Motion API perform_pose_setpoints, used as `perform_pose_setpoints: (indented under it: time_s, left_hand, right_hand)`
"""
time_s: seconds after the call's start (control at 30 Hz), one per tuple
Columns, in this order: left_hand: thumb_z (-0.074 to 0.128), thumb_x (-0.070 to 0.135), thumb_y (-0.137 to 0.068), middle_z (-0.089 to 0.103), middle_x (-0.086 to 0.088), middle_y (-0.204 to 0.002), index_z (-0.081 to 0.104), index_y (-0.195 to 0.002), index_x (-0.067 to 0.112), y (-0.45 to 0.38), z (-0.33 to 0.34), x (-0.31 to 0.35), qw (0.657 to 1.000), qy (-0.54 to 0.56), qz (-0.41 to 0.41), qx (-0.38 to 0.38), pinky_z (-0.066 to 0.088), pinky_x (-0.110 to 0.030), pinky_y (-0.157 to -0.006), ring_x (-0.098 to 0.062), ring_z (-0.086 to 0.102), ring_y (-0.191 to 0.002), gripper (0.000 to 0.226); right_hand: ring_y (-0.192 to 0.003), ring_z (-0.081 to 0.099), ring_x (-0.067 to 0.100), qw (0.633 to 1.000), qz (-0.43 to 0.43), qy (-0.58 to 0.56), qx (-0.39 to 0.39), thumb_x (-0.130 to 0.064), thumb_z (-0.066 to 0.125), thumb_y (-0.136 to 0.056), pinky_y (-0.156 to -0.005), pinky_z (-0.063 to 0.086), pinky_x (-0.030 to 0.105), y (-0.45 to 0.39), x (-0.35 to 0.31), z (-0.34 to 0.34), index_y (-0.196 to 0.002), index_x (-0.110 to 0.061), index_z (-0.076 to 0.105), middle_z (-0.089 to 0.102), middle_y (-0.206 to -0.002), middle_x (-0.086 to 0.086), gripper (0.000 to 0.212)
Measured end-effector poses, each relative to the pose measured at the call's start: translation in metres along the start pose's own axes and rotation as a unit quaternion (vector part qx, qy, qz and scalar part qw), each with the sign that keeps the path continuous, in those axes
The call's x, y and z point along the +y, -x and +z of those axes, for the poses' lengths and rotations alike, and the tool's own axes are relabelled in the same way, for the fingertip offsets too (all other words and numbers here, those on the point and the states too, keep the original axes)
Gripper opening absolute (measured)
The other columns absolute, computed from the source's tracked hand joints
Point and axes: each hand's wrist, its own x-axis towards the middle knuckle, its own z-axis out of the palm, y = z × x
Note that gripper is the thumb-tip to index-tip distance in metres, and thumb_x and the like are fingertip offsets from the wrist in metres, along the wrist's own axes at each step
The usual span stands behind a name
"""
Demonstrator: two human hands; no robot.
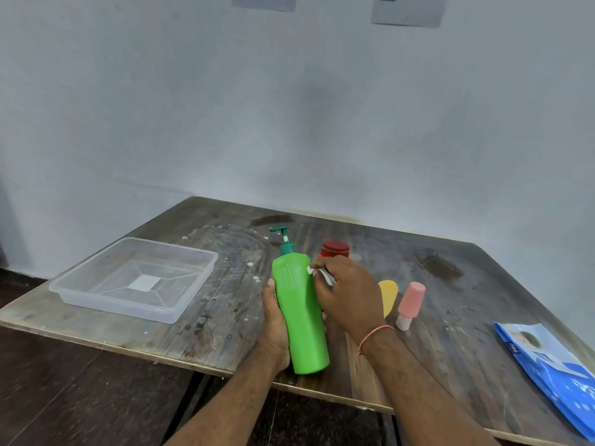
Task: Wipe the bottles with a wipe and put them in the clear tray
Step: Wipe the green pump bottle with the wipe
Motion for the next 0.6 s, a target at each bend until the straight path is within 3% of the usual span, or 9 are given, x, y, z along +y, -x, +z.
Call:
perform_pose_setpoints:
  time_s: [0.13, 0.27, 0.4, 0.6]
  left_hand:
    - [0.039, 0.087, -0.079, 0.071, -0.028, -0.089, 0.080, -0.104, 0.008, 0.000, -0.003, 0.000, 1.000, -0.001, 0.005, 0.004, 0.057, -0.041, -0.066, -0.036, 0.068, -0.069, 0.093]
    - [0.040, 0.086, -0.077, 0.073, -0.026, -0.095, 0.082, -0.105, 0.013, -0.001, -0.001, 0.000, 1.000, -0.001, 0.007, 0.007, 0.056, -0.043, -0.070, -0.037, 0.069, -0.074, 0.089]
    - [0.052, 0.093, -0.063, 0.072, -0.027, -0.092, 0.080, -0.108, 0.009, -0.002, -0.001, -0.001, 1.000, -0.002, 0.005, -0.003, 0.057, -0.042, -0.067, -0.037, 0.068, -0.071, 0.099]
    - [0.039, 0.084, -0.084, 0.074, -0.024, -0.101, 0.080, -0.113, 0.013, -0.004, -0.004, -0.003, 1.000, 0.017, 0.009, 0.002, 0.056, -0.045, -0.078, -0.037, 0.070, -0.083, 0.086]
  right_hand:
    - [-0.093, 0.068, 0.009, 0.999, 0.002, -0.037, -0.005, -0.033, 0.067, -0.101, -0.078, 0.060, 0.035, -0.007, -0.006, 0.007, -0.115, -0.027, 0.080, 0.075, -0.107, -0.012, 0.021]
    - [-0.087, 0.066, 0.008, 0.999, -0.012, -0.041, -0.010, -0.037, 0.059, -0.096, -0.073, 0.058, 0.037, -0.003, -0.008, 0.006, -0.106, -0.028, 0.079, 0.072, -0.100, -0.014, 0.024]
    - [-0.086, 0.066, 0.010, 1.000, 0.010, -0.014, 0.013, -0.042, 0.053, -0.098, -0.071, 0.059, 0.039, -0.009, -0.010, 0.008, -0.109, -0.028, 0.078, 0.073, -0.102, -0.012, 0.030]
    - [-0.085, 0.067, 0.010, 0.999, -0.039, -0.026, -0.003, -0.038, 0.062, -0.094, -0.068, 0.058, 0.038, -0.006, -0.015, 0.008, -0.100, -0.028, 0.079, 0.072, -0.097, -0.014, 0.021]
